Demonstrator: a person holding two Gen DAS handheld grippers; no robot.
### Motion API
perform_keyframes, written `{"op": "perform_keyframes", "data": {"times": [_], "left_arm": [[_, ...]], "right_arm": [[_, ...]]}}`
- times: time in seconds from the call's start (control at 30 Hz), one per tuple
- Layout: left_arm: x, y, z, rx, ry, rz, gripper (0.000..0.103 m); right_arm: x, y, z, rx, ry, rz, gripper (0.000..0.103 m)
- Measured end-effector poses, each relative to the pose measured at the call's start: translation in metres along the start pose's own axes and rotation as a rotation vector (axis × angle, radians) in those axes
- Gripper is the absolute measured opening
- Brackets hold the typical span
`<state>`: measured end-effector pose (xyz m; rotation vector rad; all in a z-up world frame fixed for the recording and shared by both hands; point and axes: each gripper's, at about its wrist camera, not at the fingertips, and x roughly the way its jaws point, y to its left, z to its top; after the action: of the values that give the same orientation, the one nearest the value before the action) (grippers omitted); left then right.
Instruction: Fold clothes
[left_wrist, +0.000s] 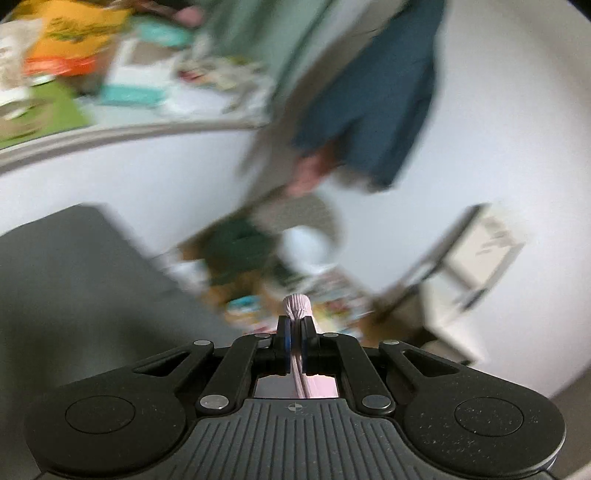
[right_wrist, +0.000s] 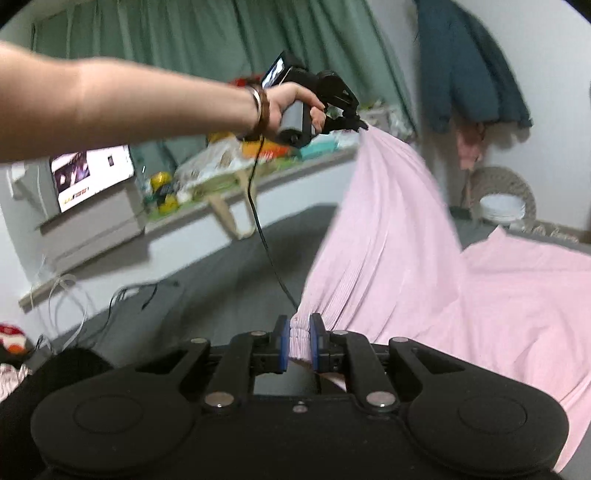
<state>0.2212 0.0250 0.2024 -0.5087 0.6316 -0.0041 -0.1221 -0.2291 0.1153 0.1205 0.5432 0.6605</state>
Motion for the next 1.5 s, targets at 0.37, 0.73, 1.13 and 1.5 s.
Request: {"op": "perform_keyframes", "data": {"times": [0.37,0.73,1.13,1.5], "left_arm": [[0.049,0.093,-0.045,-0.186,0.072,0.241,0.004],[0.08,-0.078,-0.046,0.004,0.103,-0.03,0.004],[0.161,-0.267,-0.165,0.302,0.266,-0.076,0.004],[0.194,-0.358,-0.25,0.529,0.384,-0.059,0.005]], "right_arm": [[0.015,0.004,-0.009,0.02,0.09,0.011,0.012],[-0.046,-0.054,-0.022,0.388,-0.112,-0.091,0.012],[-0.082,-0.128,-0.07,0.705,-0.082,-0.265,0.012],[-0.081,-0.147,-0.073,0.708,0.0,-0.195,0.012]]}}
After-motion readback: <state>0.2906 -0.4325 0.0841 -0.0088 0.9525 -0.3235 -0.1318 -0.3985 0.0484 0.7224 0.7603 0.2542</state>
